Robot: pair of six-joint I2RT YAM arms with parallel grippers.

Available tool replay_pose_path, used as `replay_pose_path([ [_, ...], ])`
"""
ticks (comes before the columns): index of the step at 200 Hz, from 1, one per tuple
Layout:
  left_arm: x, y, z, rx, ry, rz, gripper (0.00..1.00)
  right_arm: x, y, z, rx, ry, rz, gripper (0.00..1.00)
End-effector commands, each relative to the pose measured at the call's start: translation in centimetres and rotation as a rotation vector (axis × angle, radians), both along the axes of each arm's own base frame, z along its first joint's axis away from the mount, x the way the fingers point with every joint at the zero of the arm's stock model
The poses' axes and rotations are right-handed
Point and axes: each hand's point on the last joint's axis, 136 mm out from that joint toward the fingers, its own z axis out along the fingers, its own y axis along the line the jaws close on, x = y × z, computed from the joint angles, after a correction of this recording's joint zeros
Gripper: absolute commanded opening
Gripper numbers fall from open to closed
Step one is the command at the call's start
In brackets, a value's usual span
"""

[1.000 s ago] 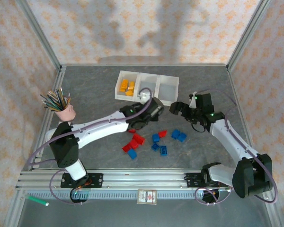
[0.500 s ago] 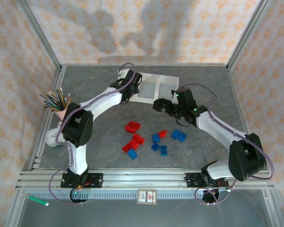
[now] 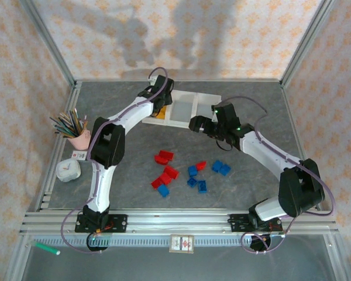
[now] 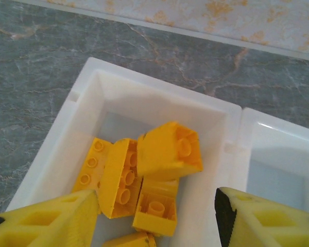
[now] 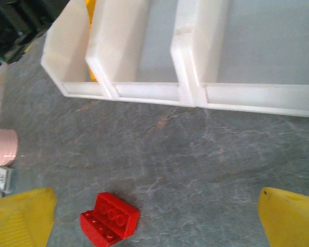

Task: Sort the legos into containers by color
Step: Place the lego in the container, then pick up the lego from the bottom-right of the table.

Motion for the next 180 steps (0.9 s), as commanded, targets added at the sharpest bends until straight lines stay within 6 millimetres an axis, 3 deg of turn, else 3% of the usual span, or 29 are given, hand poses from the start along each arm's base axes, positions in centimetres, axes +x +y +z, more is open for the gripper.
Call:
replay_pose_path([
  [1, -2.3, -1.4, 3.0, -0.08, 0.008, -0.08, 0.65, -0.8, -2.9, 0.1, -0.14, 0.013, -0.075, 1.0],
  [17, -4.7, -2.8, 5.1, -0.135, -0.036, -0.138, 0.67, -2.1, -4.5, -0.8, -0.2, 0.051, -0.114, 1.0],
  [24, -6.0, -3.3, 4.6, -0.147, -0.026, -0.156, 0.68, -2.7, -5.3, -1.2, -0.225, 0.07, -0.134, 1.0],
  [28, -6.9, -3.6, 5.9, -0.166, -0.049, -0.171, 0.68, -3.1, -5.7, -1.5, -0.239, 0.081, -0.145, 1.0],
  [64, -14.1, -5.5, 5.0, -0.235, -0.009, -0.268, 0.73, -6.4, -9.4, -3.3, -0.343, 0.155, -0.249, 1.0],
  [93, -19.2, -6.9, 4.4, -0.295, 0.002, -0.33, 0.78, -8.6, -10.8, -5.1, -0.356, 0.213, -0.299, 1.0],
  [129, -23.4, -9.0, 4.4, -0.368, 0.006, -0.412, 0.84, -10.6, -11.7, -7.3, -0.322, 0.272, -0.377, 0.97],
  [180, -26.8, -12.0, 3.9, -0.406, 0.009, -0.507, 0.94, -12.0, -12.0, -10.0, -0.283, 0.327, -0.435, 0.76],
])
